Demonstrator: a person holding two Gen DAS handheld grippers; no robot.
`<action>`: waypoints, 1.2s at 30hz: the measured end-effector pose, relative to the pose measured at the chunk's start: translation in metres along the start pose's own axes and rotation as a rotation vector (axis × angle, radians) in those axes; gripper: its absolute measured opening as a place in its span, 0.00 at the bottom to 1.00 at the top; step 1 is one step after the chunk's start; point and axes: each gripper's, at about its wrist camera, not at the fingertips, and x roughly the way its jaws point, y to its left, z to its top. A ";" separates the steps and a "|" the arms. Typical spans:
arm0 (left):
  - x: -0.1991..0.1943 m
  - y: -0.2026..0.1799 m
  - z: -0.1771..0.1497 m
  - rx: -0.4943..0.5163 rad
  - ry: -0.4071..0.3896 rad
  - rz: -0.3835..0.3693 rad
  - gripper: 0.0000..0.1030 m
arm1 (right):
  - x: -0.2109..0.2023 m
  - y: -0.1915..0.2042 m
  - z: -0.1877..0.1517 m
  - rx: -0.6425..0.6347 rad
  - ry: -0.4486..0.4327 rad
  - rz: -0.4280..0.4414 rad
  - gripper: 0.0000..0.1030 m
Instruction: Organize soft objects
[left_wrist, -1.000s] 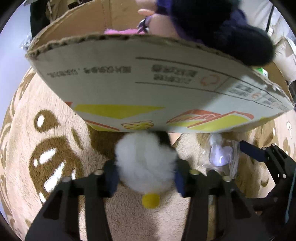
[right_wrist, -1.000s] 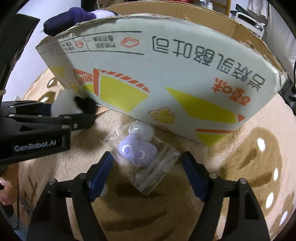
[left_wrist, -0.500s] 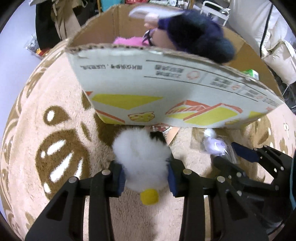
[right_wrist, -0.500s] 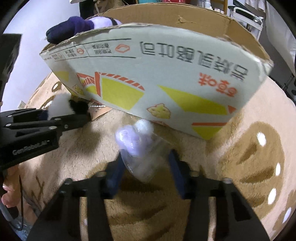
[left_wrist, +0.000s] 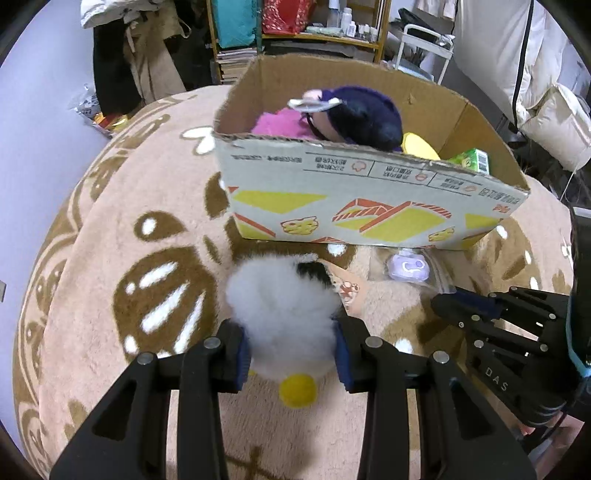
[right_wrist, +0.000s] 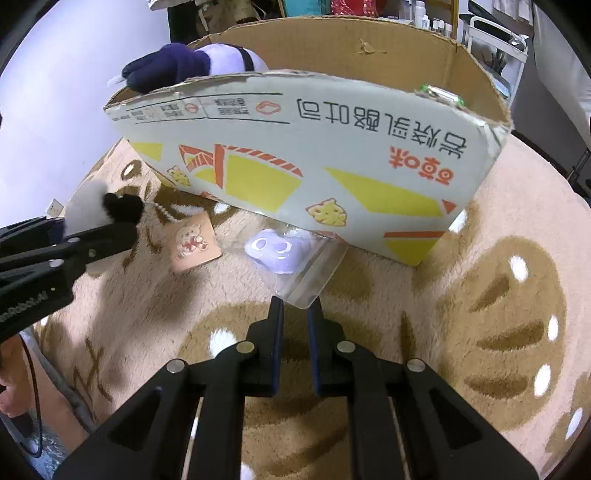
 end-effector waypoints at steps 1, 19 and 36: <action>-0.004 0.000 -0.002 0.000 -0.007 0.004 0.34 | -0.002 0.001 -0.001 0.000 -0.003 0.003 0.15; 0.008 0.021 0.012 -0.018 -0.001 0.054 0.34 | 0.017 0.002 0.020 0.108 -0.013 0.030 0.79; 0.028 0.040 0.015 -0.069 0.053 0.130 0.34 | 0.057 0.022 0.038 0.219 -0.073 -0.132 0.95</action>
